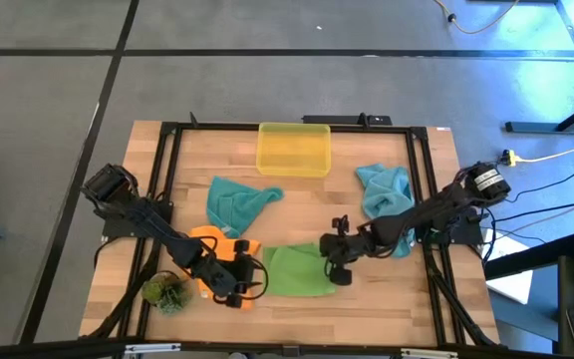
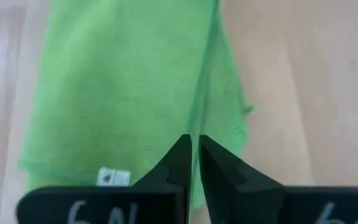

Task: Fold microfiber towels
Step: Fold the green microfiber cloth

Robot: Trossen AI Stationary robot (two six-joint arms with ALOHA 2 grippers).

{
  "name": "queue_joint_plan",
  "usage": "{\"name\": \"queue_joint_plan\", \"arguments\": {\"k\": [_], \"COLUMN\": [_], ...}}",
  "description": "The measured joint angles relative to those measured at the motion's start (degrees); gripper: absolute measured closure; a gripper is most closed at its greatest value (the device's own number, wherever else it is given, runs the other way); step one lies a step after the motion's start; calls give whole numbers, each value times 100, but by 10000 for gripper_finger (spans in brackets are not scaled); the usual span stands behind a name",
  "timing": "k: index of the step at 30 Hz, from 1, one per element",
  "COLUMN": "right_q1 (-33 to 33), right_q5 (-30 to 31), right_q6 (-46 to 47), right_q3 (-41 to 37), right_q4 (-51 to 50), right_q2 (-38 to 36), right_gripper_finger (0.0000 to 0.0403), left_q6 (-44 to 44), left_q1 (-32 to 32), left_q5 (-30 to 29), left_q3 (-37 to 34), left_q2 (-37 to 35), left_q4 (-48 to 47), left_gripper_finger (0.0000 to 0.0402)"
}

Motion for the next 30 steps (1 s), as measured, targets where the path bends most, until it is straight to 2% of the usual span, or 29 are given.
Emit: {"name": "queue_joint_plan", "arguments": {"k": [6,12,16,20,24,28,30], "right_q1": [-299,-585,-733,-834,-840,-759,-703], "right_q5": [127,141,145,281,343,182,22], "right_q6": [-177,-320,-277,-106,-132,-277,-347], "right_q3": [-1,6,8,20,23,14,14], "right_q4": [-37,-36,-344,-703,-765,-679,-652], "right_q2": [191,508,607,602,597,557,532], "right_gripper_finger": [369,368,368,368,368,368,368], "left_q6": [-816,-1833,-2115,-1882,-1357,-609,-280], "left_q1": [-8,-57,-54,-83,-122,-125,-89], "left_q5": [252,768,857,618,-26,-729,-801], "left_q3": [0,32,54,162,484,653,664], "left_q2": [-1,-34,-91,-241,-514,-583,-566], "left_q4": [-973,-2267,-2630,-2839,-2683,-1953,-1549], "left_gripper_finger": [225,225,225,225,225,225,225]}}
